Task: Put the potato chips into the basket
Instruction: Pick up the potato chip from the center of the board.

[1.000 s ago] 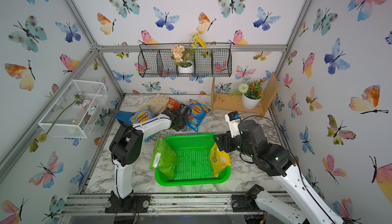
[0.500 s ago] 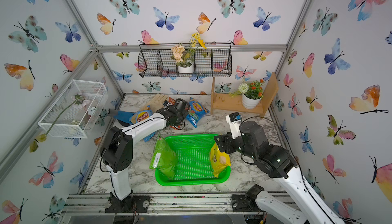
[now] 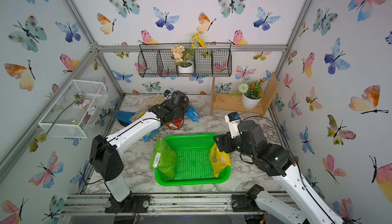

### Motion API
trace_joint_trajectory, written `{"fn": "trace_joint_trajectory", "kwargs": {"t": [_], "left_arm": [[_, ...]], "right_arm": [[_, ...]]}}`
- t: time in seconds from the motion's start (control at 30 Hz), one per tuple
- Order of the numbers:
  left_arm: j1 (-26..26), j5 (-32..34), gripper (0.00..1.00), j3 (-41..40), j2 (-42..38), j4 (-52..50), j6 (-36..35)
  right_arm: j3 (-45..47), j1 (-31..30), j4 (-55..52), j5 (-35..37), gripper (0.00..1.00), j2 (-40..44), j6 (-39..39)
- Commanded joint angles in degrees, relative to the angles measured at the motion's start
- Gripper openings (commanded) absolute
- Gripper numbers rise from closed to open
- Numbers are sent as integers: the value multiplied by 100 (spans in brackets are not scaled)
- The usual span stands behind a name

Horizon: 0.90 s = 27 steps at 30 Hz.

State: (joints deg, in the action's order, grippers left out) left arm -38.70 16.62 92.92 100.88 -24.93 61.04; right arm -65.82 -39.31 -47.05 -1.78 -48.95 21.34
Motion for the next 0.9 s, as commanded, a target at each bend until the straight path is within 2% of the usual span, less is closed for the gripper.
{"fn": "trace_joint_trajectory", "kwargs": {"t": [0.0, 0.47, 0.87], "left_arm": [[-15, -146, 0, 312, -495, -328, -605], [-306, -751, 0, 358, -1613, -744, -1039], [-1221, -590, 0, 367, -2032, -1145, -1065]], "right_arm": [[58, 2, 141, -124, 76, -57, -51], [-244, -2, 146, -298, 76, -410, -156], [-1491, 1, 0, -1747, 70, -998, -179]]}}
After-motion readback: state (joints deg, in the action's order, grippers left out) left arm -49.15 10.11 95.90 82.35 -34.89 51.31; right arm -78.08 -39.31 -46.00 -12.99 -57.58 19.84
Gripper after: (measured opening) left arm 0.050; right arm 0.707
